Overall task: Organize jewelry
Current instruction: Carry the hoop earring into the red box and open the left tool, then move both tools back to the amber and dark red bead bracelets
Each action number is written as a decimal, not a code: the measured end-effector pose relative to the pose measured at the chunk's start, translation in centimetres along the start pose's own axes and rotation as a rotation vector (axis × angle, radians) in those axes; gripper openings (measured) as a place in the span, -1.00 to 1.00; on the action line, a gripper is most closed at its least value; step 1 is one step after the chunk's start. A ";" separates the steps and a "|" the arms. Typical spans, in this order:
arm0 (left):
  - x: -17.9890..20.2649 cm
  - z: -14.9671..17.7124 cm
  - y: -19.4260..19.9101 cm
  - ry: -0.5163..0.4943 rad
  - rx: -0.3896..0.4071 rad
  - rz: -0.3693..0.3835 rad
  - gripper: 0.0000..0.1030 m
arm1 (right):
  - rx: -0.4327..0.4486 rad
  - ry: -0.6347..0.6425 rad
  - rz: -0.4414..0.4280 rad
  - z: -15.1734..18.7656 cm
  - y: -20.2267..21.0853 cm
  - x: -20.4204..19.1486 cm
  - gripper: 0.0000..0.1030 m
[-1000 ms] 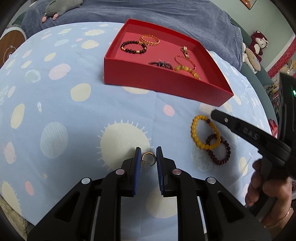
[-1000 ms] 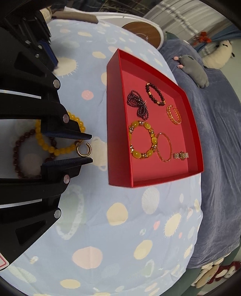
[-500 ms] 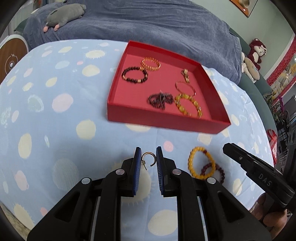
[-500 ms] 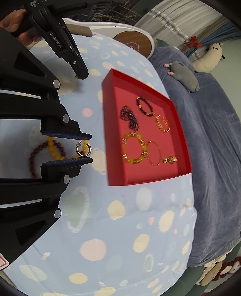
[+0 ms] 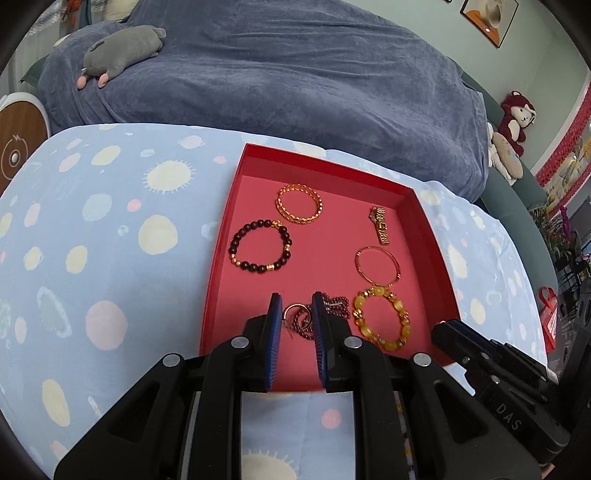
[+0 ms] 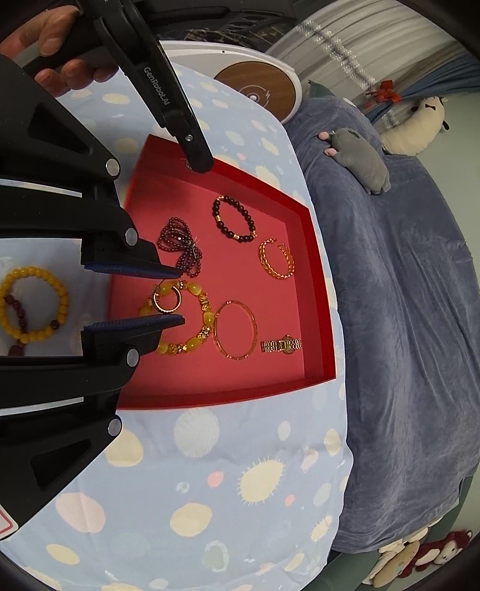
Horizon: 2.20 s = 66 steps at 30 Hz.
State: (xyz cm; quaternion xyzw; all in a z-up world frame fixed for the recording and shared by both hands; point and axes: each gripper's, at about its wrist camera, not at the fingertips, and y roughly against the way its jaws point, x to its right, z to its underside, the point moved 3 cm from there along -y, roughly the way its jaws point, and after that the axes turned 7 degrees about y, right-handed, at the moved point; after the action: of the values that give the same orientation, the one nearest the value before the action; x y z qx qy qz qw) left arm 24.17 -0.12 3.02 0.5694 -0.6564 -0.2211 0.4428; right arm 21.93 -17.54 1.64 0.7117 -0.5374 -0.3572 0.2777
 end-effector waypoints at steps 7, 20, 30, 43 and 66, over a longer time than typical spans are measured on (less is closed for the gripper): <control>-0.1 0.0 -2.3 0.000 -0.034 -0.023 -0.68 | -0.034 0.018 0.002 -0.3 -2.5 -0.4 -0.64; -0.6 0.8 0.3 0.033 0.009 -0.021 -0.13 | 0.035 -0.063 0.040 1.2 2.2 2.8 -0.40; 0.0 6.4 2.5 0.021 -0.038 0.000 -0.13 | -0.007 -0.115 0.062 7.4 5.8 4.2 -0.40; 1.3 11.5 2.6 0.007 -0.116 0.014 -0.13 | -0.088 -0.092 0.076 12.7 5.2 3.1 -0.40; 5.2 12.7 -2.0 -0.098 -0.165 -0.010 -0.15 | -0.123 -0.040 0.108 13.3 3.0 3.0 -0.48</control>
State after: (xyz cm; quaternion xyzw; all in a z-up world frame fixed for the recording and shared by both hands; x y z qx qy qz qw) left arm 14.89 -8.24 -3.35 0.5227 -0.6541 -0.3040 0.4545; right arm 10.00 -21.35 -4.54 0.6560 -0.5575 -0.3881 0.3291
